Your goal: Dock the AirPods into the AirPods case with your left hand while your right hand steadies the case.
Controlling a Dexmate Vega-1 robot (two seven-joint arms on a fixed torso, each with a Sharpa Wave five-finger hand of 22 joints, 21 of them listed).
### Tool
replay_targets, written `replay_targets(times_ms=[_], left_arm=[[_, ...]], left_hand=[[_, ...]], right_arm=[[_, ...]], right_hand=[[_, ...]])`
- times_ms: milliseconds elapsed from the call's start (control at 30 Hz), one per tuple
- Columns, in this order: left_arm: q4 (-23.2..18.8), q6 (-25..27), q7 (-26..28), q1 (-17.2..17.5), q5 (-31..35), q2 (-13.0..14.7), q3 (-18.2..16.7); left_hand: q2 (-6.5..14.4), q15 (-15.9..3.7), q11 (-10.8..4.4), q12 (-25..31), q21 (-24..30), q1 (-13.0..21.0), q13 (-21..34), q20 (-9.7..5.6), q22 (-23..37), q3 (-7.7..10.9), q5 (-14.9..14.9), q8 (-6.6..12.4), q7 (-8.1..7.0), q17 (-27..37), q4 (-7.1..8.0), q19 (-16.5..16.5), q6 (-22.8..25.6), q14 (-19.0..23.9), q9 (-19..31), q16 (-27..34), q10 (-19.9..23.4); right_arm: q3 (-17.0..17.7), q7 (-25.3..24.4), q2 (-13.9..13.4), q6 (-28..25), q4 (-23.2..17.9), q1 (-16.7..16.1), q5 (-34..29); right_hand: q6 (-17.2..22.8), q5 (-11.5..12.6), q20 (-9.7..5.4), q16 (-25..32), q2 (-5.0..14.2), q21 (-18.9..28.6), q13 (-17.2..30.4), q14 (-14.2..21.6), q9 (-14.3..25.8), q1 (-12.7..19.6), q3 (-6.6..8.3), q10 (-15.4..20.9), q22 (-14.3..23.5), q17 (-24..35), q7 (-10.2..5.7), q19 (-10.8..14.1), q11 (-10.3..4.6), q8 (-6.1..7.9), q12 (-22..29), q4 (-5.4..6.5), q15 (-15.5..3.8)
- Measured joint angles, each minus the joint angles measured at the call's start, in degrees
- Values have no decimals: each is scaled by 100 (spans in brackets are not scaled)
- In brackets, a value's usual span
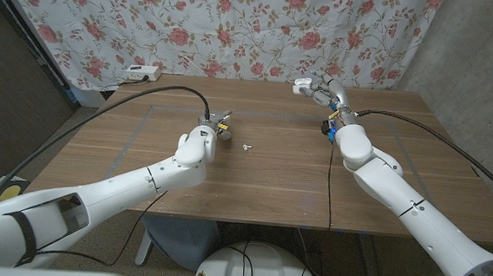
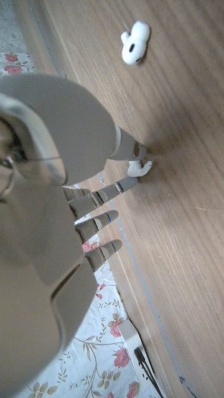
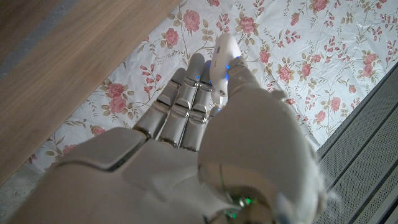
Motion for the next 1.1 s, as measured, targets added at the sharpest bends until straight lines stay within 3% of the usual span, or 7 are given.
replay_targets(times_ms=[267, 633, 1100], left_arm=[[16, -35, 32, -2, -56, -1, -1], [1, -63, 93, 19, -131, 18, -21], [-12, -83, 182, 53, -204, 27, -42]], left_hand=[[49, 9, 21, 0, 0, 49, -6, 20, 0, 24, 0, 0, 31, 27, 73, 20, 30, 51, 0, 23, 101], [210, -42, 12, 159, 0, 210, 88, -1, 0, 197, 44, 26, 51, 26, 9, 41, 154, 164, 0, 53, 424], [220, -42, 61, 383, 0, 401, 247, -13, -29, 255, 21, 26, 61, 99, -2, 115, 287, 250, 0, 199, 677]], right_arm=[[-10, -5, 8, 0, 1, 3, -5], [-24, -14, 14, -17, 0, 6, -20], [-38, -22, 24, -35, -12, 19, -36]], right_hand=[[0, -1, 0, -41, 0, 0, 0, 21, 0, 0, 0, 0, 0, 15, 0, 0, 0, 0, 0, 0, -20], [0, -2, 0, -41, 0, 0, 0, 20, 0, 0, 0, 0, 0, 26, 0, 0, 0, 0, 0, 0, -20], [0, -5, 0, -41, 0, 0, 0, 20, 0, 0, 0, 0, 0, 53, 0, 0, 0, 0, 0, 0, -20]])
